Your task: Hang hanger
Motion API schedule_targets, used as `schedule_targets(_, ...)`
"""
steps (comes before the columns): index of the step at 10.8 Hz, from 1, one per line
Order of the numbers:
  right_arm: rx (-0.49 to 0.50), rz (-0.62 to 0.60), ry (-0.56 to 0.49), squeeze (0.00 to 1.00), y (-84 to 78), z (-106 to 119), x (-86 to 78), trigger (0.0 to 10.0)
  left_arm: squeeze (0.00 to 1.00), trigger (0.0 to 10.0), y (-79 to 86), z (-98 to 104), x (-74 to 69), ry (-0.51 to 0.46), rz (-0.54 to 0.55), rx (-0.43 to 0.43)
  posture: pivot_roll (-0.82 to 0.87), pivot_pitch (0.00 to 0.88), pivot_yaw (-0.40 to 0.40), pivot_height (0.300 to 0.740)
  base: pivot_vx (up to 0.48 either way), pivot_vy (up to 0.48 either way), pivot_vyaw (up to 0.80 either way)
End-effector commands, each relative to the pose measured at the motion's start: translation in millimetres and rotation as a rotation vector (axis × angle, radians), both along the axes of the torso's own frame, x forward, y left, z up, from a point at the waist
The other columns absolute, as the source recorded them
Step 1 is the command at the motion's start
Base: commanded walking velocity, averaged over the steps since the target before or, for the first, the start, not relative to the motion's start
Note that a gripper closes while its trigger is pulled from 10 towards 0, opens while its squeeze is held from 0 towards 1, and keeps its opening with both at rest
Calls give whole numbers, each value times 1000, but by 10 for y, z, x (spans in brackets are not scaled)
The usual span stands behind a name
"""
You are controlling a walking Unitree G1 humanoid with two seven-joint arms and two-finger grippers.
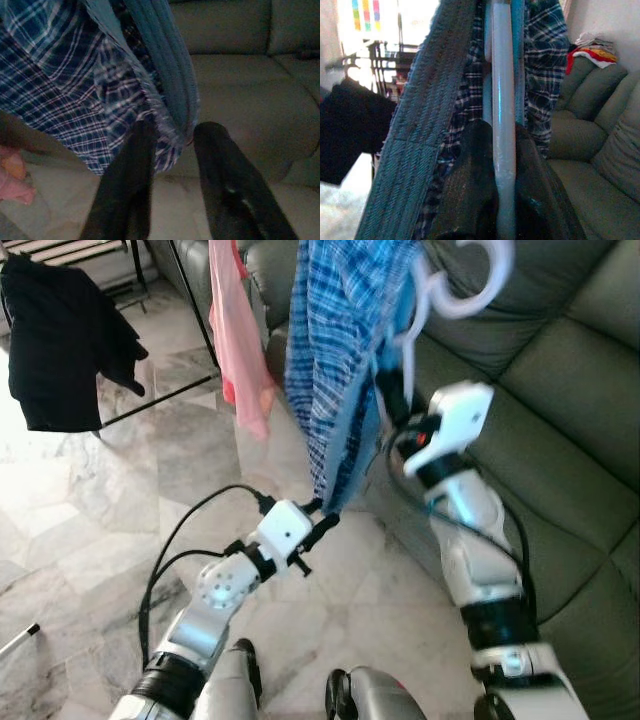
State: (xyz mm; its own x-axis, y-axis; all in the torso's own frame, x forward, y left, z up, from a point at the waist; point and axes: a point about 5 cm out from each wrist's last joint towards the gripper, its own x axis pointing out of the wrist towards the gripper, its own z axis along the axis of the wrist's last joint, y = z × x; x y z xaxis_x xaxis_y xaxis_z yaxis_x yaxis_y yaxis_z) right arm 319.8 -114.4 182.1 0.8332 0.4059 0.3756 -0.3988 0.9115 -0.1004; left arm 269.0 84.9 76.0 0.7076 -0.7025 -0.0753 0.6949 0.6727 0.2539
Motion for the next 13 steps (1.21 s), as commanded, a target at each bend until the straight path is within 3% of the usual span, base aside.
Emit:
schedule_targets(1,-37,-2,-41,0,20,13,-54,10000,1000,10000,43,-37,-55,5,6,6,-23,157,-72,740,0,0,0)
schedule_targets(3,-114,-36,8,0,-77,-239,-106,10000,1000,10000,246,-82,-128,23,40,18,-19,162,-72,740,0,0,0)
schedule_targets(5,-233,-91,-6,0,-248,-447,-187,10000,1000,10000,709,-137,-139,-18,262,79,-19,167,-62,740,0,0,0)
schedule_targets(6,-229,-74,26,0,-327,-531,-239,10000,1000,10000,910,-150,-161,-92,307,185,-17,169,-63,740,0,0,0)
schedule_targets(7,-288,3,76,0,-427,-699,-377,10000,1000,10000,992,87,-131,-311,294,310,5,179,-68,740,0,0,0)
schedule_targets(8,-349,47,115,0,-552,-840,-504,10000,1000,10000,947,337,-34,-369,306,231,14,180,-68,740,0,0,0)
schedule_targets(9,-385,87,151,0,-624,-938,-591,10000,1000,10000,911,427,7,-414,265,246,11,181,-66,740,0,0,0)
schedule_targets(11,-468,263,292,0,-794,-1156,-821,10000,1000,10000,934,352,36,-443,144,360,-2,180,-56,740,0,0,0)
schedule_targets(13,-477,338,361,0,-870,-1210,-882,10000,1000,10000,895,244,36,-405,77,413,-5,178,-48,740,0,0,0)
